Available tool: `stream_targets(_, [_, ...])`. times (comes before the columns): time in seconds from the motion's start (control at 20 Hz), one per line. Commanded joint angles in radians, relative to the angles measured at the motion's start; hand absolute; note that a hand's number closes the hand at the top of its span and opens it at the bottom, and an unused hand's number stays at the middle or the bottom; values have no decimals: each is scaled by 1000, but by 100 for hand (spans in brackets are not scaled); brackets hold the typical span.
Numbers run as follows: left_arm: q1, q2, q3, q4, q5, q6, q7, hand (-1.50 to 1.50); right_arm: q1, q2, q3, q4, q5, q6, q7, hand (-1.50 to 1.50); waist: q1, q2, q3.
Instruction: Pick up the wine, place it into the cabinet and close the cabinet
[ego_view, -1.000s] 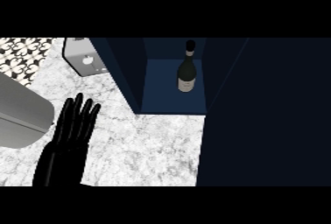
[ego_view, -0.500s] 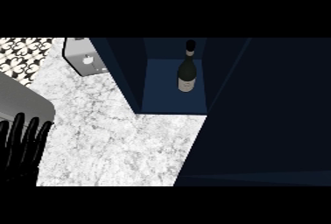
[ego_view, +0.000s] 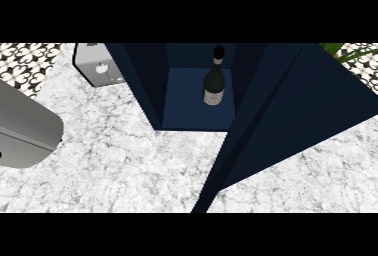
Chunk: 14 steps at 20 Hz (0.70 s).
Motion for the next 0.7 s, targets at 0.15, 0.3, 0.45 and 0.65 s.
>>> stream_targets(0.15, [88, 40, 160, 10, 69, -155, 8, -150, -333, 13, 98, 232, 122, -249, 16, 150, 16, 2, -1])
stream_targets(0.3, [114, 37, 204, 24, 90, -219, 19, -150, -414, 11, 94, 285, 85, -313, 28, 150, 17, 3, 0])
stream_targets(0.45, [100, 39, 236, 23, 115, -234, 49, -150, -558, 11, 49, 359, 57, -390, 71, 150, 11, 4, 0])
stream_targets(0.65, [151, 43, 312, 8, 172, -295, 86, -150, -722, 13, -53, 505, 0, -456, 60, 150, 22, 5, 1])
